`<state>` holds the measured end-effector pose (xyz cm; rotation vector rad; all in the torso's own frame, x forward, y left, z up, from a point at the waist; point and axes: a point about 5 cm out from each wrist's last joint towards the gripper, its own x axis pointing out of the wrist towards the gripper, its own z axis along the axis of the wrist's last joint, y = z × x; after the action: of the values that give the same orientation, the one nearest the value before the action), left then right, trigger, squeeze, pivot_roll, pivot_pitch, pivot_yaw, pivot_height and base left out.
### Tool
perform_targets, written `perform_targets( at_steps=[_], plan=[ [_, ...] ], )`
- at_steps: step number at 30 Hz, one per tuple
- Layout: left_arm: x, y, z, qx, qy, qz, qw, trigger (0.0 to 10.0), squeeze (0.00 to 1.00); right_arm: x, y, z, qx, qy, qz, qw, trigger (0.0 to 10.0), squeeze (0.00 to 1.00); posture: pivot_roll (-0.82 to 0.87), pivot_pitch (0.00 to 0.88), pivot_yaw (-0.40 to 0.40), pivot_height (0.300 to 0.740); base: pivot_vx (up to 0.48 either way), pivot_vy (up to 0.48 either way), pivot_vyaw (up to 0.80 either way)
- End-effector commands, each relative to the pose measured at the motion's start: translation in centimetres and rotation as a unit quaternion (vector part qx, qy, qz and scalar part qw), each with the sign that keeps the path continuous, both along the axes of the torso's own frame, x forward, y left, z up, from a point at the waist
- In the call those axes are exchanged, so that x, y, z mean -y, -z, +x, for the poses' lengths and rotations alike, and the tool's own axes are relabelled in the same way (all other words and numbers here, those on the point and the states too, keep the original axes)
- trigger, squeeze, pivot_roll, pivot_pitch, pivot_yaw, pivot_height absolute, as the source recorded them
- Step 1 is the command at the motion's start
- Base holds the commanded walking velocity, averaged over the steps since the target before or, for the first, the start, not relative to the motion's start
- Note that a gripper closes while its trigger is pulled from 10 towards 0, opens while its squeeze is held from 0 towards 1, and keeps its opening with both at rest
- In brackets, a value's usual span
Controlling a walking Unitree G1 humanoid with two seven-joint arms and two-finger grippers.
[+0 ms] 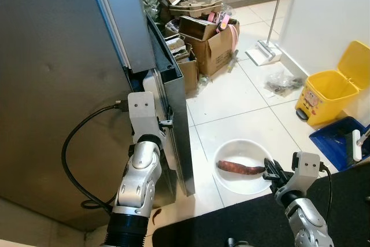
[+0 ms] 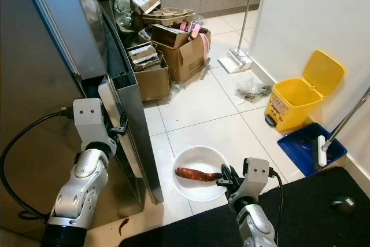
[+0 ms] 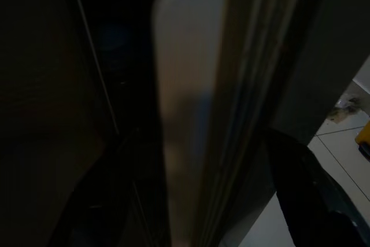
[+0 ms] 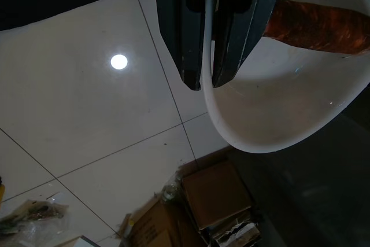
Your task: Restocking fridge
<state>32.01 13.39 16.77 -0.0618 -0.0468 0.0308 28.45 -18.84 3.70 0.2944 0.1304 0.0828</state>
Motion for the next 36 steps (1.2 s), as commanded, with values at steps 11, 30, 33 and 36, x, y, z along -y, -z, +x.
perform_targets(
  at_steps=[11,30,33,36],
  plan=[
    [2.1,1.3,-1.7,-0.038,0.147,-0.036,0.988,10.0,0.00,-0.1,0.4,-0.3,-0.006,0.000,-0.001,1.000,10.0,0.00,-0.09,0.164,0.031,0.717,0.000,0.000,0.00],
    [0.0,2.2,-2.8,-0.041,0.135,0.036,0.989,10.0,0.00,-5.0,-4.5,1.8,0.092,-0.143,-0.009,0.985,10.0,0.00,-0.08,0.165,0.033,0.717,0.000,0.000,0.00],
    [-0.6,2.4,-3.1,-0.048,0.131,0.047,0.989,10.0,0.00,-6.2,-5.7,2.6,0.112,-0.176,-0.009,0.978,10.0,0.00,-0.07,0.168,0.036,0.717,0.000,0.000,0.00],
    [-1.4,2.5,-3.1,-0.050,0.109,0.060,0.991,10.0,0.00,-6.9,-6.4,3.2,0.121,-0.193,-0.011,0.974,10.0,0.00,-0.07,0.169,0.037,0.717,0.000,0.000,0.00]
  ],
)
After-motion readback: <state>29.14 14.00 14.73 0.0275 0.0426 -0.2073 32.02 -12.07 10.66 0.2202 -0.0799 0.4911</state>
